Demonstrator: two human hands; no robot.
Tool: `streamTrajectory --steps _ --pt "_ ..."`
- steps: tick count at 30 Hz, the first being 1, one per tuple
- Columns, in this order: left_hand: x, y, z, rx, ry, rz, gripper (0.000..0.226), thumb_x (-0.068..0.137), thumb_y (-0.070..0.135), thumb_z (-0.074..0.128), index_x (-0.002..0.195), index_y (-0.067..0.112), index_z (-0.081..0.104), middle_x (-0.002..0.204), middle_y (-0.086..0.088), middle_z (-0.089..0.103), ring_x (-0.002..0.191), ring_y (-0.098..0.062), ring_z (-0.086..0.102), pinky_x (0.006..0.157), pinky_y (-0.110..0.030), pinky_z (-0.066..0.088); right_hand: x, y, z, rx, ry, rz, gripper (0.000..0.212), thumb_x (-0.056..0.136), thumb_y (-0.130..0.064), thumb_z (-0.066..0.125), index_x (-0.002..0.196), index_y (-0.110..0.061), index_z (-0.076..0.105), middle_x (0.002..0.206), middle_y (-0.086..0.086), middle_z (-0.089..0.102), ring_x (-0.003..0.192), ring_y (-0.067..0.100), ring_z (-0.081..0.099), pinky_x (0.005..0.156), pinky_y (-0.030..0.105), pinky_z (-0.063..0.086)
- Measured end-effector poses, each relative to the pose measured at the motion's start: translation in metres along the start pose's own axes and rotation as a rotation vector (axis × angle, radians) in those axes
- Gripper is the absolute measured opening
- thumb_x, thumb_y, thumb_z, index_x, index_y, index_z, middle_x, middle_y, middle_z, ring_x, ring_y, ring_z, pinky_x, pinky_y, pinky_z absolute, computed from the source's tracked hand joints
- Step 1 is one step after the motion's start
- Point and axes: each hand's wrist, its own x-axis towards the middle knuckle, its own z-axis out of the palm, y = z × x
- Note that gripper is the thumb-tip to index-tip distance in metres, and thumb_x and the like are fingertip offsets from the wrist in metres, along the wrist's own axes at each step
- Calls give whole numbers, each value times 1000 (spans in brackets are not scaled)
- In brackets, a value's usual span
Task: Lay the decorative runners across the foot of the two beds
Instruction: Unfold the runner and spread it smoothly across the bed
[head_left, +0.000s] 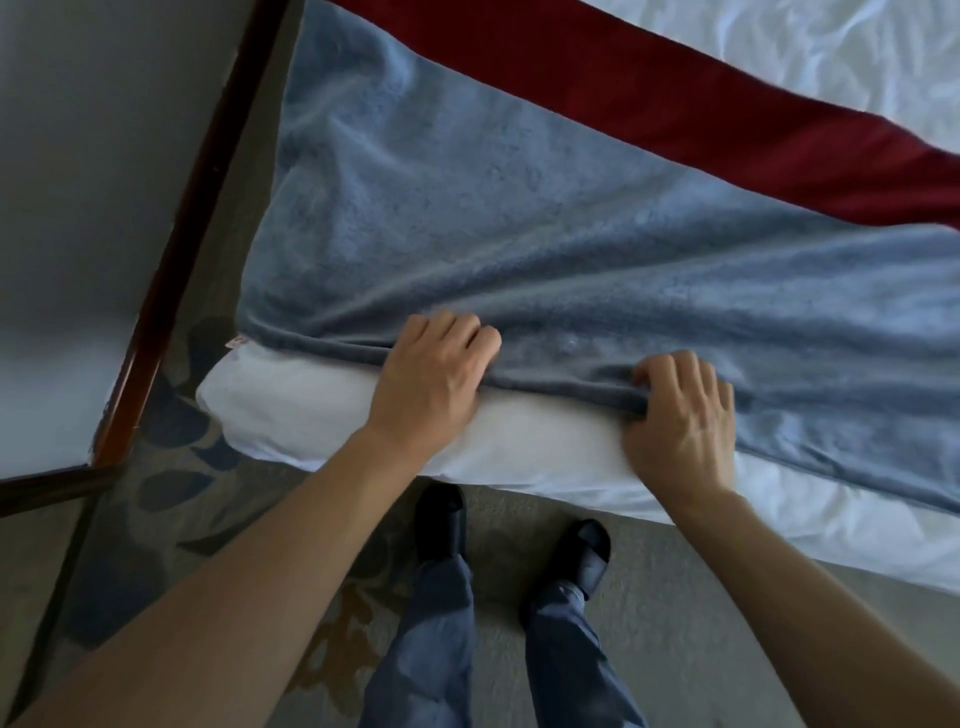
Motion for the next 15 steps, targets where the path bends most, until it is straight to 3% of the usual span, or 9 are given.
streamTrajectory --steps 7,15 --pt "23 80 28 -49 -31 120 26 73 -10 54 88 11 56 78 -5 52 71 -26 47 68 -38 36 -36 82 -16 -21 4 190 35 62 15 61 90 -6 57 87 13 55 81 35 50 71 44 36" --pt "53 183 63 -51 -124 208 28 75 -10 54 91 13 58 81 -2 54 72 -24 48 68 -37 39 -66 152 -18 28 50 111 28 65 8 68 84 -12 61 81 6 61 76 32 54 70 41 38"
